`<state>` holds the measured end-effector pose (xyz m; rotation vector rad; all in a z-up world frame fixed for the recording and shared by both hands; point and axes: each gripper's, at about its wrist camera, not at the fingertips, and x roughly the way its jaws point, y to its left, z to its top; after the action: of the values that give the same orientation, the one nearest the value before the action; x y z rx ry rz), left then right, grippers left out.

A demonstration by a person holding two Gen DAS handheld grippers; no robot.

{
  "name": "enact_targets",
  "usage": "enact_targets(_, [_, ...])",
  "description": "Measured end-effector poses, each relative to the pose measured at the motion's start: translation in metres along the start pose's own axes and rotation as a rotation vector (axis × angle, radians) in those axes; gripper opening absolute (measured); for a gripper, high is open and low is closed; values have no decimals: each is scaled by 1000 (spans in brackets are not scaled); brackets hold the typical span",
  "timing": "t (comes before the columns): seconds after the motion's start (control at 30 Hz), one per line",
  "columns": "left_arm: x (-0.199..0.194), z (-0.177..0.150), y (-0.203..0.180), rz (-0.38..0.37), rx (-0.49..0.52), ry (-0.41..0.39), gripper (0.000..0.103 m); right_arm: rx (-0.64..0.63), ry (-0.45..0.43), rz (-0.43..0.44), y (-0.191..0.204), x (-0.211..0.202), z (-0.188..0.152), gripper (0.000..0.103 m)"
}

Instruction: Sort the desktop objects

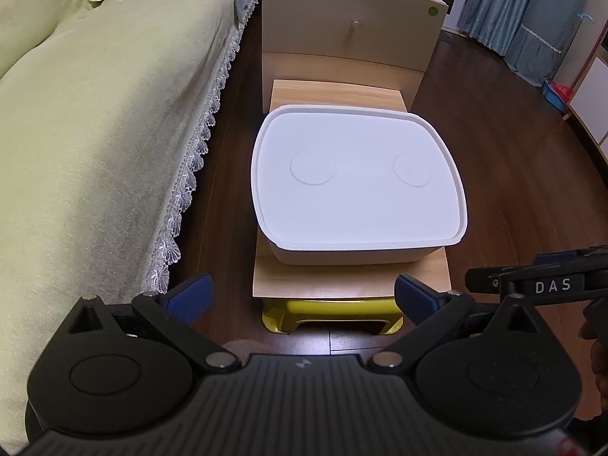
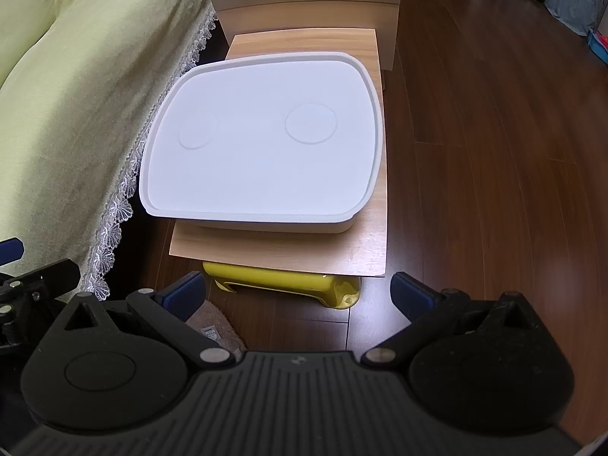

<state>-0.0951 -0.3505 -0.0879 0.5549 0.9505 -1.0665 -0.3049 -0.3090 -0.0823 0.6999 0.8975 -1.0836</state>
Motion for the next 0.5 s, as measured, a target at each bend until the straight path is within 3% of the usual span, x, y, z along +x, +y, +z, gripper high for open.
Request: enact_targets(0.5, [-2,0,-2,6,18,-17,102,-5,1,-3,1,1,1,102])
